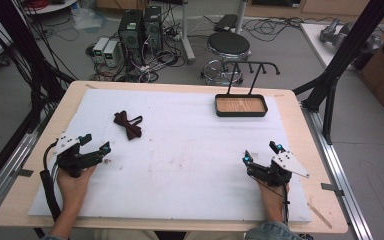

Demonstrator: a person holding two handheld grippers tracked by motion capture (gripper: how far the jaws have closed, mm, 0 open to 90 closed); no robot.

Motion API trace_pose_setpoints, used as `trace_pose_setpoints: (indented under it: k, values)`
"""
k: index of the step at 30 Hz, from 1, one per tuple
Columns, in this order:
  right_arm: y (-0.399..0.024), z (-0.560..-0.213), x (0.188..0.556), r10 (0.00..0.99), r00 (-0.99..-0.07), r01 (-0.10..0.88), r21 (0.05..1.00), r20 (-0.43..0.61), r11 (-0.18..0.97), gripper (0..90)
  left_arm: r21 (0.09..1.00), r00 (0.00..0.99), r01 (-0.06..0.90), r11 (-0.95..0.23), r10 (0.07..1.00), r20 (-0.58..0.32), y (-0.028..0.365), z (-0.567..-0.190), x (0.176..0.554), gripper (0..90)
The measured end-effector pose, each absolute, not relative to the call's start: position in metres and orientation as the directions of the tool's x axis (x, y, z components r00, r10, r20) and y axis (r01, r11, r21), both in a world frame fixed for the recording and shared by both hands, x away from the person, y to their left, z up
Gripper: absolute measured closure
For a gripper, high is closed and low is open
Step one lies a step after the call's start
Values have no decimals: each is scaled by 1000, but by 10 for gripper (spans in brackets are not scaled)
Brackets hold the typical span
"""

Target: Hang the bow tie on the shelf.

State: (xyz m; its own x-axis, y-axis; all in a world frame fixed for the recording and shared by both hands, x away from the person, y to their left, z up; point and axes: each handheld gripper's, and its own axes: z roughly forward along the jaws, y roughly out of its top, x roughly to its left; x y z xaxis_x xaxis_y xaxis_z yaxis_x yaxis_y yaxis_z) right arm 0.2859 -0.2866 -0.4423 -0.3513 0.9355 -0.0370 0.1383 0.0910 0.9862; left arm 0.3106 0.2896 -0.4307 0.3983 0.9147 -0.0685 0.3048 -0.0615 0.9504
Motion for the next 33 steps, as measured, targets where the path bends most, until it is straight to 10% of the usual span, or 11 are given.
trace_pose_setpoints:
  k: [33]
  values:
    - [-286, -443, 285, 934, -354, 144, 984, -52, 109, 65, 943, 403, 324, -76, 913, -65, 286, -433, 320, 208]
